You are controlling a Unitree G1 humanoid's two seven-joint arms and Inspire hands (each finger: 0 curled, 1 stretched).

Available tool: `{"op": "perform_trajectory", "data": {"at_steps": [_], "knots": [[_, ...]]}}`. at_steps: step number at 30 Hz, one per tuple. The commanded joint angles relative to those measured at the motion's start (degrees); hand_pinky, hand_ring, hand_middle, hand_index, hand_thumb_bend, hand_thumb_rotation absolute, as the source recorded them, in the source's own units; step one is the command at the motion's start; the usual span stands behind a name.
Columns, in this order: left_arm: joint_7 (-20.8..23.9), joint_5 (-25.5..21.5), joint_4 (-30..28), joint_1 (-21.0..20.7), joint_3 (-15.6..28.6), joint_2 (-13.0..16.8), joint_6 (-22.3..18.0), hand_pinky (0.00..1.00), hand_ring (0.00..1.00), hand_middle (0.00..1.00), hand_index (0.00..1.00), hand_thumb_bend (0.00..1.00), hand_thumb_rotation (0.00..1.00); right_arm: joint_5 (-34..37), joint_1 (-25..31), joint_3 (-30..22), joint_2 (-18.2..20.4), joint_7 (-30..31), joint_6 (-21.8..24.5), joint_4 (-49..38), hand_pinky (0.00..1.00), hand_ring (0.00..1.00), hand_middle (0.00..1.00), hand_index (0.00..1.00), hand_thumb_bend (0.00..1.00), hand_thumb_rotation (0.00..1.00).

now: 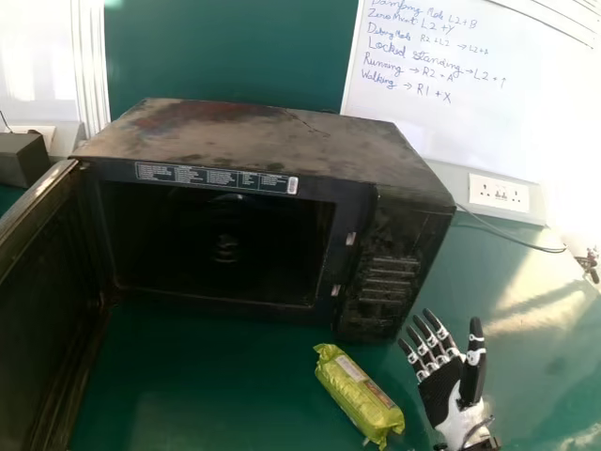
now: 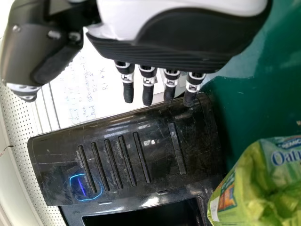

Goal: Put biscuit inside oven

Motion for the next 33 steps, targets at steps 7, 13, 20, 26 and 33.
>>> {"op": "perform_trajectory", "data": {"at_steps": [7,13,20,26,33], "knots": [[-0.19,-0.64,-0.41,0.05,0.22,-1.32,0.4,1.0,1.0,1.0,1.0,0.81,0.93,0.51,-0.4,-0.33,-0.25,1.31,-0.83,1.31,0.99,1.0,0.99,0.97,0.94,1.0],[-0.06,-0.2,-0.44,-0.08,0.25,-1.39,0.2,1.0,1.0,1.0,1.0,0.82,0.94,-0.58,-0.12,-0.14,-0.11,0.67,-1.61,0.92,0.98,1.0,0.98,0.97,0.94,1.0],[-0.79,0.18,-0.08,-0.12,0.32,-1.29,-0.18,1.0,0.99,1.0,1.0,0.81,0.81,-16.57,0.67,3.0,-3.99,-0.54,-18.29,0.85,0.98,1.0,0.99,0.97,0.94,1.0],[-2.45,-0.7,0.69,-0.46,0.47,-1.0,-0.43,0.93,0.95,0.97,0.96,0.98,0.65,-28.28,0.97,4.48,-7.56,-6.19,-25.44,-1.4,1.0,1.0,0.99,0.97,0.93,1.0],[-2.45,0.07,-0.51,0.9,0.51,-2.08,-0.44,0.87,0.84,0.9,0.93,1.0,0.67,-41.79,-0.51,5.85,-14.29,-12.04,-33.35,-2.14,0.99,0.99,0.98,0.96,0.94,1.0]]}}
